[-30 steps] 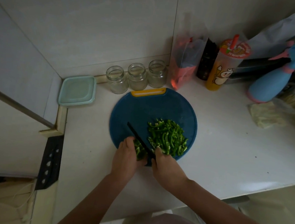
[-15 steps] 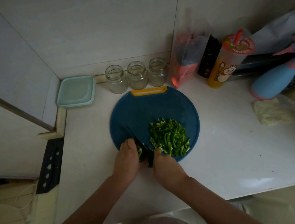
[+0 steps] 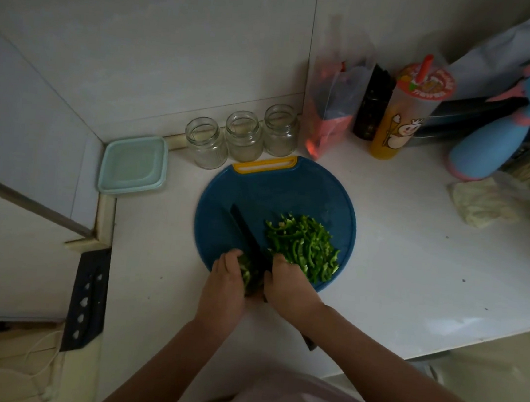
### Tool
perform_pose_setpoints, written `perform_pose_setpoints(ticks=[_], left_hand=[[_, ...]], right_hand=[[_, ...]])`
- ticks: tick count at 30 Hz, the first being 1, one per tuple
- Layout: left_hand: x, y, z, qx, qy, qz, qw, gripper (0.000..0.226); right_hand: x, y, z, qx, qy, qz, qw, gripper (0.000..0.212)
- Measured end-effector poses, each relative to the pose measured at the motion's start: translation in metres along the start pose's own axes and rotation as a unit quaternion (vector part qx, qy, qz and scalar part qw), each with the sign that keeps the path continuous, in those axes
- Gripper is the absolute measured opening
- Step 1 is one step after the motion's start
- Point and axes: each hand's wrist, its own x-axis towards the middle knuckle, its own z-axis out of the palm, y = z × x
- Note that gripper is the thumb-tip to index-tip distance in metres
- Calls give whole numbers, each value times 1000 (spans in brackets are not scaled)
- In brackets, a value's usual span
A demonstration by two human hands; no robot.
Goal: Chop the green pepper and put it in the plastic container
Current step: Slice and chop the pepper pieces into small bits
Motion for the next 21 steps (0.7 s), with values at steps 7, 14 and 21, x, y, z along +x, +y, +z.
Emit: perform_pose_setpoints(ticks=[7,14,21], left_hand=[[0,4,3,-37,26,-15,999,76],[0,3,2,-59,34,-11,998,69],[1,7,-7,-46,12,-25,999,71]], right_hand=[[-22,21,-6,-21,24,-59,998,28],[-31,27,-2,-55,10,-82,995,31],[-35,24,4,-123,8,-73,990,35]])
